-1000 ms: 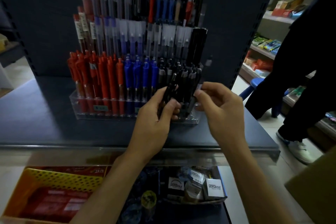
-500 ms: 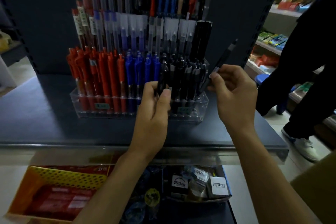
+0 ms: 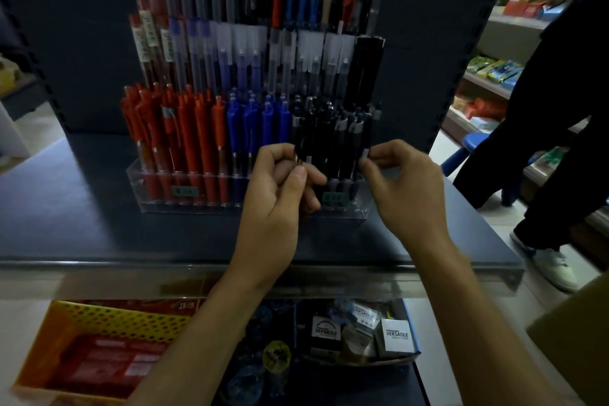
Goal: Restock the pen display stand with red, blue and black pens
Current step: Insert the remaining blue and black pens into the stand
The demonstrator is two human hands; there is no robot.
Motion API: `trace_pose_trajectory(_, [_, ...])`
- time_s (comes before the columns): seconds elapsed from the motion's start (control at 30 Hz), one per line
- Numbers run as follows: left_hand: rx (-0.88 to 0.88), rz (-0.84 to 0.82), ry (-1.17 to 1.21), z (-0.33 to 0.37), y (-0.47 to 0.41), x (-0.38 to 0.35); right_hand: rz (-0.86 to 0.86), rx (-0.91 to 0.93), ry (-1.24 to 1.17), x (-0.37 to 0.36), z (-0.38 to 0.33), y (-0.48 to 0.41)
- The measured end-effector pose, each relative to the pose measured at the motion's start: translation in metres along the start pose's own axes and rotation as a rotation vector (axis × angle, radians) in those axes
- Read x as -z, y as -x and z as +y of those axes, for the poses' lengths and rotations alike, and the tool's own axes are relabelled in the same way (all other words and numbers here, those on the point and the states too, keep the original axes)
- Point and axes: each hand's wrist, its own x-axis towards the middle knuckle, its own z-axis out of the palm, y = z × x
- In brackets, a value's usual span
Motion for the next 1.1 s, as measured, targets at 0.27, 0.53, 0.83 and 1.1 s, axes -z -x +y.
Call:
trace_pose_trajectory(0.27, [0.030, -0.042, -0.025, 0.001, 0.000, 0.000, -0.022, -0.054, 0.024, -0.001, 0.003, 0.005])
trace_pose_trajectory(0.53, [0.037, -0.074, -0.046, 0.002, 0.001, -0.002, 0.026, -0.030, -0.039, -0.002, -0.002, 0.016])
trace_pose_trajectory(0.83, [0.018, -0.071, -0.017, 0.006, 0.003, -0.001, -0.171, 0.070, -0.330, 0.008, -0.033, 0.027])
trace_pose_trajectory(1.1, [0.021, -0.092, -0.074, 0.004, 0.001, 0.001, -0.277, 0.001, -0.523, 0.011, -0.033, 0.026])
